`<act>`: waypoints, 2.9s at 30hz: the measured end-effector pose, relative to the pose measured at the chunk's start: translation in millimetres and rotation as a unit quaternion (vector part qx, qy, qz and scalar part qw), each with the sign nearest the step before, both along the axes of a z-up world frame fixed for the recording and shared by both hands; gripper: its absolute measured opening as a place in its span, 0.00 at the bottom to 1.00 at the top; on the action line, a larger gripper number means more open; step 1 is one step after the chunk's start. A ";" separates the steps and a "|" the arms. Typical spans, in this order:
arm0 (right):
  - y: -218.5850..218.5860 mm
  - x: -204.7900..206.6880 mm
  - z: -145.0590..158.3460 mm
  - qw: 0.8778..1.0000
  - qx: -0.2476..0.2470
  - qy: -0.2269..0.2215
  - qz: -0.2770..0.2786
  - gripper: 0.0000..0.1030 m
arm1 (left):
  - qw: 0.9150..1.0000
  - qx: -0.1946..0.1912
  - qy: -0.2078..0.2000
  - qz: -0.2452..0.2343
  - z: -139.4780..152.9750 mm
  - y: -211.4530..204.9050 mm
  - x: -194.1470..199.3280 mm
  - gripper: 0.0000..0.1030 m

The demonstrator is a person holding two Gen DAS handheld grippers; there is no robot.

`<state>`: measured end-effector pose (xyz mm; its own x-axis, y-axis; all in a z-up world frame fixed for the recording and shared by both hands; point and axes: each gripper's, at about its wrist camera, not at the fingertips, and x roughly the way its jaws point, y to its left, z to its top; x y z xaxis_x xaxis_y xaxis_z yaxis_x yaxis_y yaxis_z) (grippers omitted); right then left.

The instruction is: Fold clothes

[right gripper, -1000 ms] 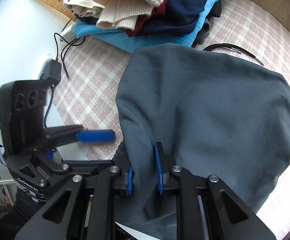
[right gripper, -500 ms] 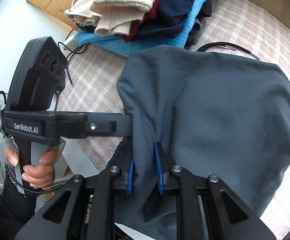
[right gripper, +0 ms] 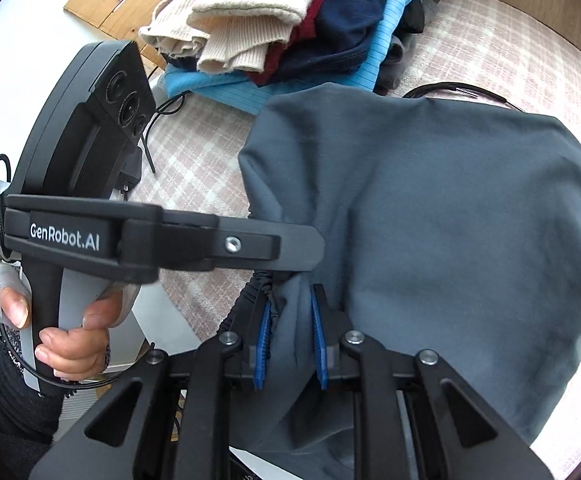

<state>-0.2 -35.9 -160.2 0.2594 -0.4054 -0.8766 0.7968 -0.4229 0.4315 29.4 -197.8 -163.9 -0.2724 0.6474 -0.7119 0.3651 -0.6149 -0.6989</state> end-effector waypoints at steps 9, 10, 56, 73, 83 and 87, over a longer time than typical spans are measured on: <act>6.4 0.9 3.8 1.000 -0.005 0.006 0.003 0.18 | 0.999 0.020 -0.021 0.026 -13.2 4.3 -4.9 0.71; 7.1 1.0 4.2 1.000 -0.006 0.007 0.003 0.18 | 0.999 0.017 -0.017 0.023 -12.2 7.1 -7.0 0.76; 111.2 -109.1 -12.2 0.978 -0.184 -0.042 -0.089 0.15 | 0.986 -0.120 0.111 0.028 24.4 69.2 11.6 0.18; 107.3 -33.7 181.9 0.931 -0.360 0.058 0.008 0.15 | 0.919 -0.249 0.283 0.113 218.6 42.8 76.0 0.18; -24.4 -61.7 213.9 0.928 -0.356 0.094 -0.051 0.15 | 0.908 -0.289 0.295 0.068 275.7 -103.7 16.1 0.18; -69.2 -83.8 204.7 0.934 -0.336 0.082 -0.087 0.15 | 0.919 -0.278 0.277 0.048 262.0 -139.4 -38.5 0.18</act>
<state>-84.0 -105.0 44.5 0.0237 -0.9019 -0.4313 0.8201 -0.2291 0.5243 -9.1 -337.2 98.1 -0.7298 0.1800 -0.6595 0.1195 -0.9163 -0.3823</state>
